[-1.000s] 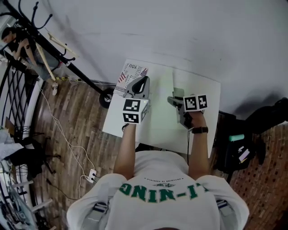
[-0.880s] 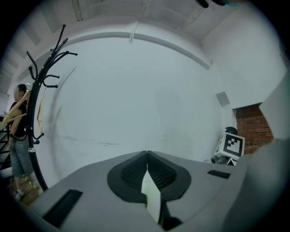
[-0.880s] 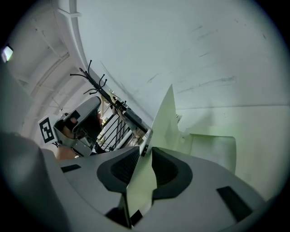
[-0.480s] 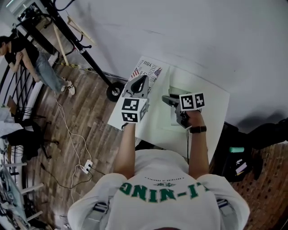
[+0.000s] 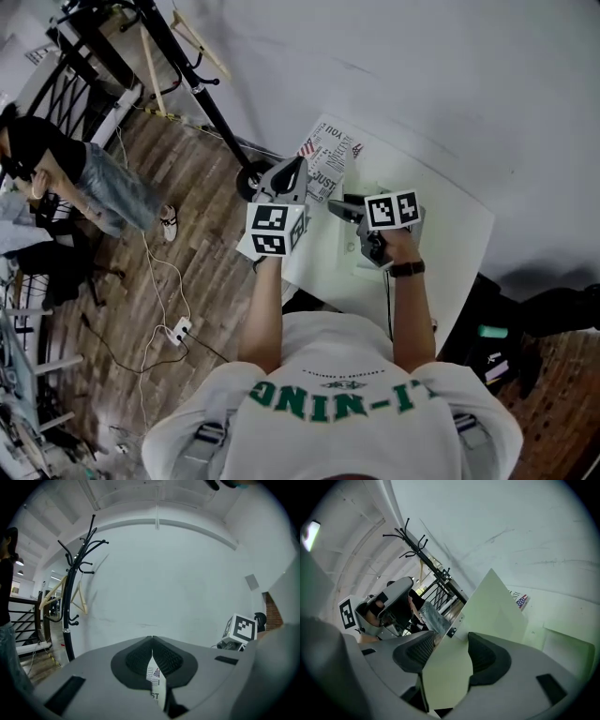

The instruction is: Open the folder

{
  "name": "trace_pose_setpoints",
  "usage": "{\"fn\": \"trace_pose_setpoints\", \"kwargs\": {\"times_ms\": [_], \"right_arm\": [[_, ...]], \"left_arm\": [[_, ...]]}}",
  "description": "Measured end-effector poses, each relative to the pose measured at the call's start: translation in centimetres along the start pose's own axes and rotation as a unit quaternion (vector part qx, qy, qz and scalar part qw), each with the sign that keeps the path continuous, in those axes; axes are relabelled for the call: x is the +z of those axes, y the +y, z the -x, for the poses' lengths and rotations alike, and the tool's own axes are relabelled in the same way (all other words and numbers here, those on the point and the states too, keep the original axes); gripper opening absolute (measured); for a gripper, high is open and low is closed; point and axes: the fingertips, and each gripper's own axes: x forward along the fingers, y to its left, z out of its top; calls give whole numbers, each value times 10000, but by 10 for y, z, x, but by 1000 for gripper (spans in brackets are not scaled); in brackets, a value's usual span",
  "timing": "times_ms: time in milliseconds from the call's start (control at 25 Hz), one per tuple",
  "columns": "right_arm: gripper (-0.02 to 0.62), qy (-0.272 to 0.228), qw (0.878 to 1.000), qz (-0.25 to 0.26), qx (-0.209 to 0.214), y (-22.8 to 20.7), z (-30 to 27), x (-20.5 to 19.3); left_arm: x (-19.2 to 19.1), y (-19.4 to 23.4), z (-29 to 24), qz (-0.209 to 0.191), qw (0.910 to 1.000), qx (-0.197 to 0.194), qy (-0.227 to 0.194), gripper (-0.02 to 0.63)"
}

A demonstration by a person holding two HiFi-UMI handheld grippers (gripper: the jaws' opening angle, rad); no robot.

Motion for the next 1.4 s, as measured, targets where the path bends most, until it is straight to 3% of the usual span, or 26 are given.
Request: {"fn": "trace_pose_setpoints", "kwargs": {"times_ms": [200,600,720,880,1280,1400], "right_arm": [[275,303,9994,86,152,11,-36,0],[304,811,9967,-30,-14,2,-122,-7],[259,975,9940,-276,-422,-16,-144,-11],[247,1134,9915,-463,-434,-29,-172,-20],[42,1596,9816,-254,-1020,-77,-217,-52],[17,1693,9784,-205,-1164,-86,-227,-63]], "left_arm": [[-9,30,7,139,9996,228,36,15],[-45,93,8,343,9975,565,238,14],[-54,111,12,429,9966,644,294,15],[-72,136,16,574,9946,749,424,15],[-114,166,6,905,9898,857,690,14],[-123,169,2,972,9888,852,749,15]]}}
